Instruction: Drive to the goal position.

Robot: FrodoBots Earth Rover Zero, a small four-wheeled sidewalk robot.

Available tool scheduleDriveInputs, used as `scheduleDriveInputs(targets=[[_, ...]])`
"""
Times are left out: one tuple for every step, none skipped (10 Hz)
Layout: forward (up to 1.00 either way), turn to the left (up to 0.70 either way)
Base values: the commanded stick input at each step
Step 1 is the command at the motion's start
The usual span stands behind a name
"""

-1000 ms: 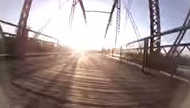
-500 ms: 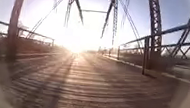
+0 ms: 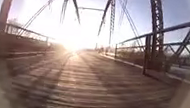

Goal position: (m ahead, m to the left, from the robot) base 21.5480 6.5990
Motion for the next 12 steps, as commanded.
scheduleDriveInputs(targets=[[0.70,0.00],[0.70,0.00],[0.70,0.00],[0.70,0.00],[0.70,0.00],[0.70,0.00],[0.70,0.00],[0.70,0.00],[0.70,0.00],[0.70,0.00],[0.70,0.00],[0.70,0.00]])
